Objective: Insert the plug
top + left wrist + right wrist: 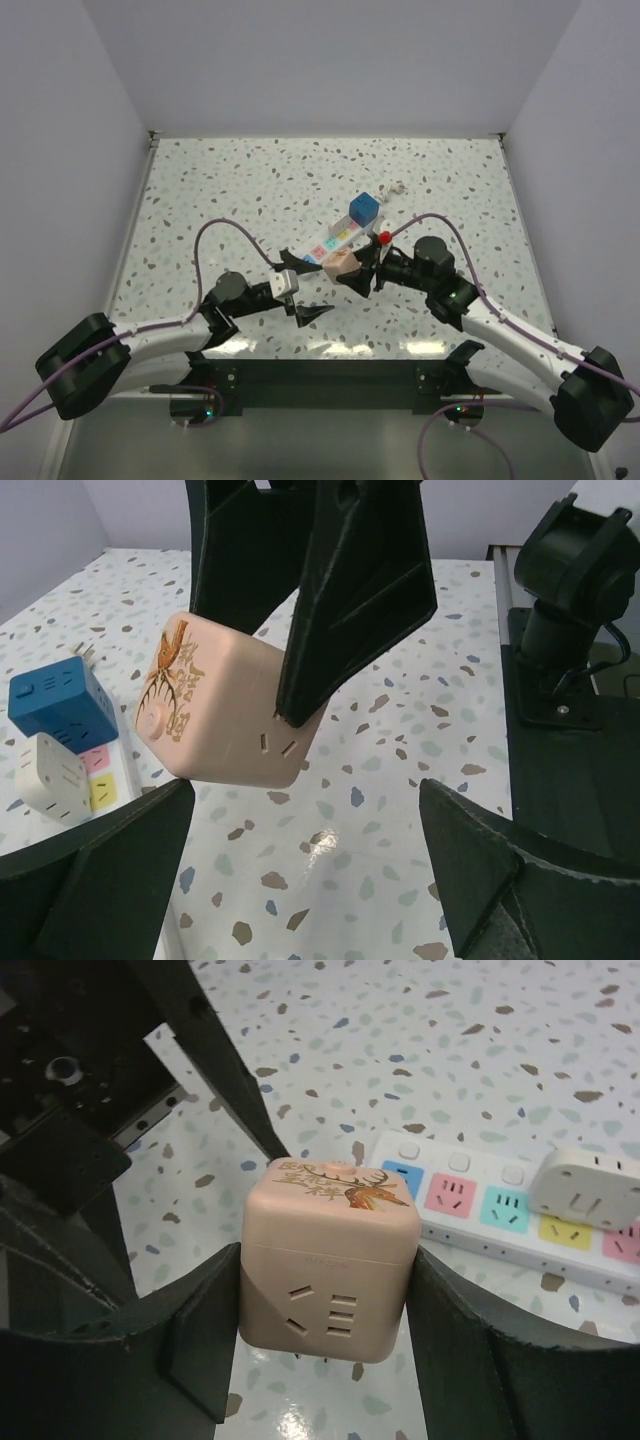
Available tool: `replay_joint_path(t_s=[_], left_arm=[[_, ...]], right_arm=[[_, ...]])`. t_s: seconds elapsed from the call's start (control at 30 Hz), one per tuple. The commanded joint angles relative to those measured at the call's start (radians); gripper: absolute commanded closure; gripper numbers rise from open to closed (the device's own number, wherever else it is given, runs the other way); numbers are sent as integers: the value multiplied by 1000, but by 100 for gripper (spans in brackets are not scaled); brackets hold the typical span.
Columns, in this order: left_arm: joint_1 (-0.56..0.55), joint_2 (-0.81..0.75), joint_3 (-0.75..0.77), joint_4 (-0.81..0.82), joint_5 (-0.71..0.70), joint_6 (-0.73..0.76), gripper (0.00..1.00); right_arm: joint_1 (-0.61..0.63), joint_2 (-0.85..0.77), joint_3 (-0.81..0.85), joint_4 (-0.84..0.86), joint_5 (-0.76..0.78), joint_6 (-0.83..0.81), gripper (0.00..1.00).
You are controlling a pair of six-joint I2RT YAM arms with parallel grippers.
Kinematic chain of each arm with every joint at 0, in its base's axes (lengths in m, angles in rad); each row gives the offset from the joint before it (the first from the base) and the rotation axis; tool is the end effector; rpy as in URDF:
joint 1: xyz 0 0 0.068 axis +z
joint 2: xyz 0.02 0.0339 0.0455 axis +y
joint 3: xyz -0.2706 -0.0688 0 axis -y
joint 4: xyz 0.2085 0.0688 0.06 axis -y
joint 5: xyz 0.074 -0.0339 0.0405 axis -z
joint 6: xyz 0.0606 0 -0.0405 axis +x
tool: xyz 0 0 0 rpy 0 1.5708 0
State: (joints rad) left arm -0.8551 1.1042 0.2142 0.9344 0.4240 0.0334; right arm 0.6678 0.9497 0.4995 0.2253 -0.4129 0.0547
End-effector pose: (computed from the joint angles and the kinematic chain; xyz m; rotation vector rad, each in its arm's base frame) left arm 0.1158 -0.1712 0.2367 0.9958 1.2685 -0.9674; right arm 0.1440 0.1446 0.2680 -0.8480 1.6613 0.8787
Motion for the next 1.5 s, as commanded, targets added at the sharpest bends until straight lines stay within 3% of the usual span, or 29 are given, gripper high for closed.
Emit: replay_joint_path(t_s=[0.0,0.2,0.4,0.57,0.67,0.73,0.77,0.83,0.87,0.93,0.97,1.0,1.07,1.1,1.47], left_arm=[[19,-23,13,41,98,-72,0],[28,20,40,50,110,-90,0],[30,45,59,103,148,-105,0],[30,51,67,121,197,-105,9],[30,62,74,125,231,-107,21],[30,68,73,136,251,-107,34],[30,72,73,141,266,-105,45],[30,75,68,138,277,-90,58],[30,77,67,130,285,-81,72],[31,74,68,84,274,-47,100],[34,72,68,64,263,-38,100],[36,72,70,51,263,12,100],[37,78,76,-12,269,49,100],[39,79,86,-40,269,84,100],[39,134,151,-238,262,217,100]], right_arm=[[9,-34,-9,137,-239,-24,100],[38,-46,-27,207,-362,-10,100],[69,-45,-27,207,-391,-24,100],[76,-32,-29,201,-405,-39,100],[81,-6,-27,198,-406,-46,100],[82,10,-21,189,-406,-50,100],[84,15,-19,184,-399,-50,100],[84,27,-7,149,-379,-88,100],[84,30,-4,140,-353,-90,100],[84,38,2,118,-330,-95,94],[84,41,5,115,-322,-95,88],[84,43,10,105,-299,-90,75],[84,55,22,86,-285,-88,68],[84,58,33,66,-270,-90,58],[85,138,131,-83,-239,-101,33]])
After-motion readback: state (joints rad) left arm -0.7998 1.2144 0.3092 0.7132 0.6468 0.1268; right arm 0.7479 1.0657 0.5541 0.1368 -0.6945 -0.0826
